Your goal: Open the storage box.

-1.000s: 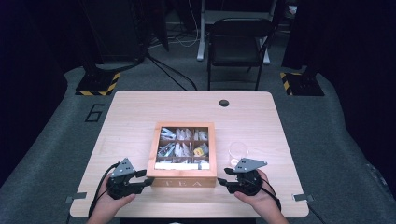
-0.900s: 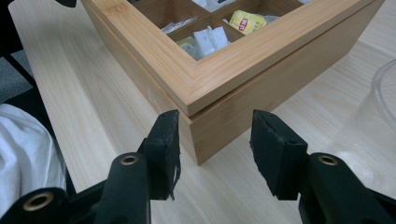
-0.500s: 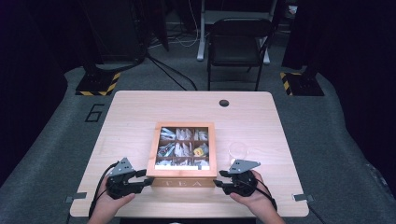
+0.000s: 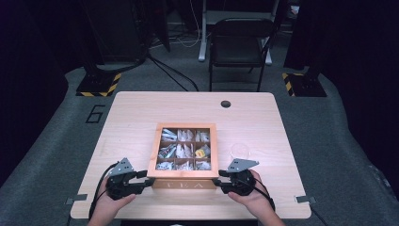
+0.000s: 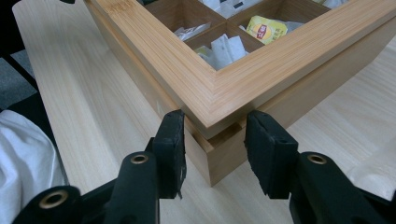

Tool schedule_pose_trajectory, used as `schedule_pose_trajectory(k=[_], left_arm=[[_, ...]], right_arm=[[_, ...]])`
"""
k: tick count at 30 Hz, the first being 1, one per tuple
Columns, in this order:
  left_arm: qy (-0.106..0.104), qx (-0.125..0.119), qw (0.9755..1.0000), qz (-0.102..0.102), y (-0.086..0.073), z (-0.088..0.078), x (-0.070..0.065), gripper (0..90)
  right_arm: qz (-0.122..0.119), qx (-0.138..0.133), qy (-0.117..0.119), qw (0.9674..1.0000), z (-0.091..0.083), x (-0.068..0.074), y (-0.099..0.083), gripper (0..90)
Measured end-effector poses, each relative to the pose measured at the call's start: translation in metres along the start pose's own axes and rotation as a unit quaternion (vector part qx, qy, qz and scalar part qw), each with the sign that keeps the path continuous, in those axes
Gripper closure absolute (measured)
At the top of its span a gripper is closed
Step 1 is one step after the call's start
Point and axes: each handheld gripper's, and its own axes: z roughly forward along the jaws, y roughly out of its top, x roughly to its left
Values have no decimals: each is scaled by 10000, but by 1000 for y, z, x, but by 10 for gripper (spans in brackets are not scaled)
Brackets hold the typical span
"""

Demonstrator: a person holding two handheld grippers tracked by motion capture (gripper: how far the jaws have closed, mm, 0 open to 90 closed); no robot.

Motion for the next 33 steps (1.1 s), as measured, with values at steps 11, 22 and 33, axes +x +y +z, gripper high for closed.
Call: schedule_pose_trajectory(k=[11, 22, 33], left_arm=[[-76, -114, 9999, -46, 6, -4, 2, 531], [157, 27, 9995, 284, 16, -9, -1, 523], [179, -55, 9996, 204, 28, -15, -1, 512]], right_arm=[[106, -8, 34, 9999, -5, -1, 9, 581], [147, 27, -5, 9999, -11, -1, 17, 578], [253, -64, 12, 9997, -18, -3, 26, 577]])
